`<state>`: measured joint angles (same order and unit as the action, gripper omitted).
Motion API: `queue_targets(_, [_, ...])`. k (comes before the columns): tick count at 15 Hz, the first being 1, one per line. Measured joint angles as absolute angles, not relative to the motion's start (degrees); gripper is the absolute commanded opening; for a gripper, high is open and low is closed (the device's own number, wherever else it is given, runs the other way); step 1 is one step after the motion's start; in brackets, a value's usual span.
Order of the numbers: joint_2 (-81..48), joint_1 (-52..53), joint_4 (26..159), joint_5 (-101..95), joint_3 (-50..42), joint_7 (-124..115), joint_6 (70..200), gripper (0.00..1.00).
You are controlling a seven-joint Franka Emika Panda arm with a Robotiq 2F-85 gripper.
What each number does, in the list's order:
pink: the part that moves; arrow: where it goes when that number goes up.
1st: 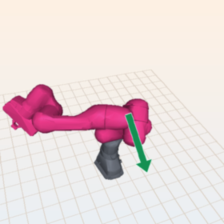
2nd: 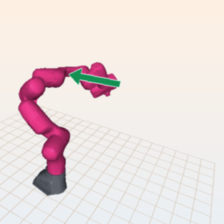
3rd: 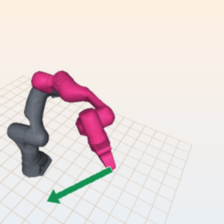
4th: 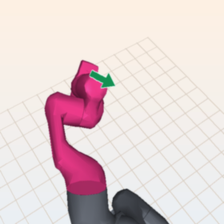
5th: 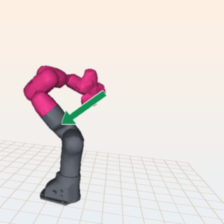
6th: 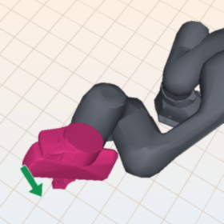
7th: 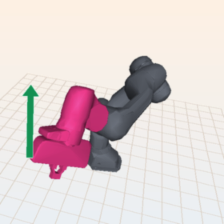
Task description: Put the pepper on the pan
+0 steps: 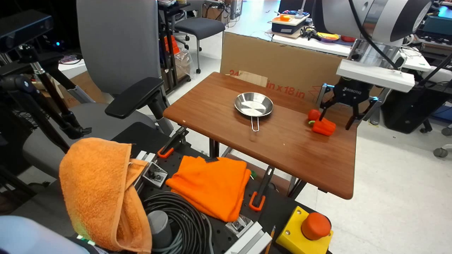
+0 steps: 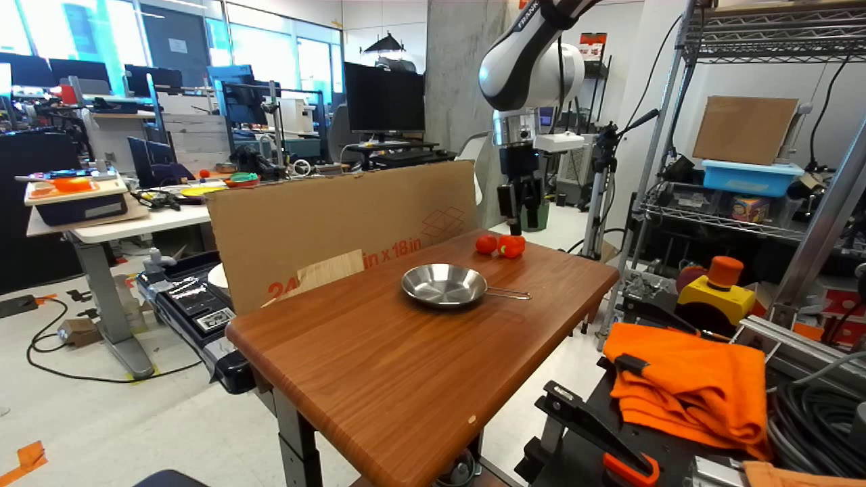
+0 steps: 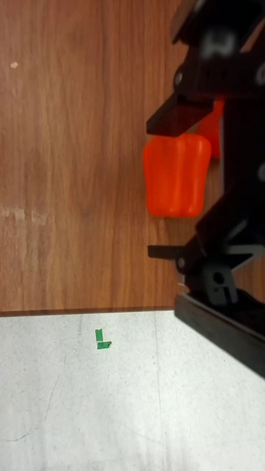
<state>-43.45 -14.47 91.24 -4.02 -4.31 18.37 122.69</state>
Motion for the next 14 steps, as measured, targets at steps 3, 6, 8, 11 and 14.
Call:
queue_targets(3, [-43.6, -14.6, 91.3, -4.0, -4.3, 18.5, 122.7, 1.00])
queue_targets(6, [-43.6, -14.6, 91.3, -4.0, -4.3, 18.5, 122.7, 1.00])
queue_targets(8, [-43.6, -14.6, 91.5, -4.0, -4.3, 18.5, 122.6, 1.00])
queue_targets(11, [-43.8, -14.6, 91.8, -4.1, -4.3, 18.5, 122.6, 1.00])
queue_targets(14, [-43.9, -14.6, 92.3, -4.1, -4.3, 18.5, 122.6, 1.00])
